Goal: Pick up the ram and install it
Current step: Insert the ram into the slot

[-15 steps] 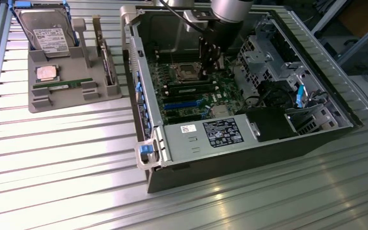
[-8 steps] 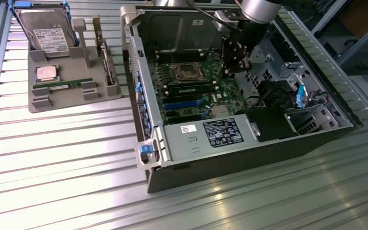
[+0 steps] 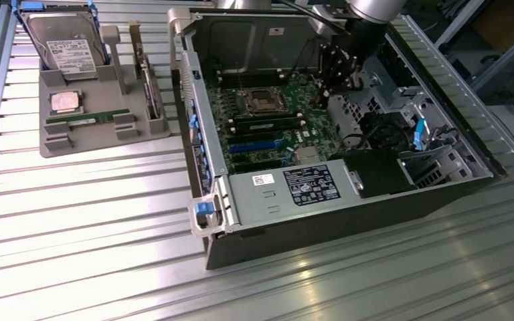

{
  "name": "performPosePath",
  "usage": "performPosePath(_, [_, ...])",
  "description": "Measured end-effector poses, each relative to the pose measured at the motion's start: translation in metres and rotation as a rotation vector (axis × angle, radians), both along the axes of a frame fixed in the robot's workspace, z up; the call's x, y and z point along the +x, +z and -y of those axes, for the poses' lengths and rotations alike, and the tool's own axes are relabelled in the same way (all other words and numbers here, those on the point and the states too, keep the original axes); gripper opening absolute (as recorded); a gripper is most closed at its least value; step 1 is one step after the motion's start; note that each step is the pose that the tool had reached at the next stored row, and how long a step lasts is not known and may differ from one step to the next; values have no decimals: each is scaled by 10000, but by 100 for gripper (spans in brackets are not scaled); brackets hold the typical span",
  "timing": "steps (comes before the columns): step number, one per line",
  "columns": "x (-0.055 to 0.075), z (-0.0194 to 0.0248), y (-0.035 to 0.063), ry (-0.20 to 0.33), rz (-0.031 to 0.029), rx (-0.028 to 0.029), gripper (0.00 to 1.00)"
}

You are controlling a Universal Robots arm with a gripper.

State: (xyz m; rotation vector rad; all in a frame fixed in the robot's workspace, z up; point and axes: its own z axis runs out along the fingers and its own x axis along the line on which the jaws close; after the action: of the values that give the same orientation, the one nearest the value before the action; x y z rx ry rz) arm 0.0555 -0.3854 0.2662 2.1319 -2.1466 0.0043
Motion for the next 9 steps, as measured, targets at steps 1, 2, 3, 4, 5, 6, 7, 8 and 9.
performPosePath(1, [16, 0, 8, 0, 0, 0, 11])
performPosePath(2, [38, 0, 20, 1, 0, 0, 11])
performPosePath(3, [78, 0, 47, 1, 0, 0, 11])
performPosePath(4, [105, 0, 70, 1, 0, -1, 11])
performPosePath(5, [118, 0, 91, 1, 1, -1, 11])
performPosePath(6, [129, 0, 110, 1, 0, 0, 11])
performPosePath(7, [138, 0, 132, 1, 1, 1, 11])
performPosePath(8, [154, 0, 164, 1, 0, -1, 11])
performPosePath(9, [168, 0, 168, 1, 0, 1, 11])
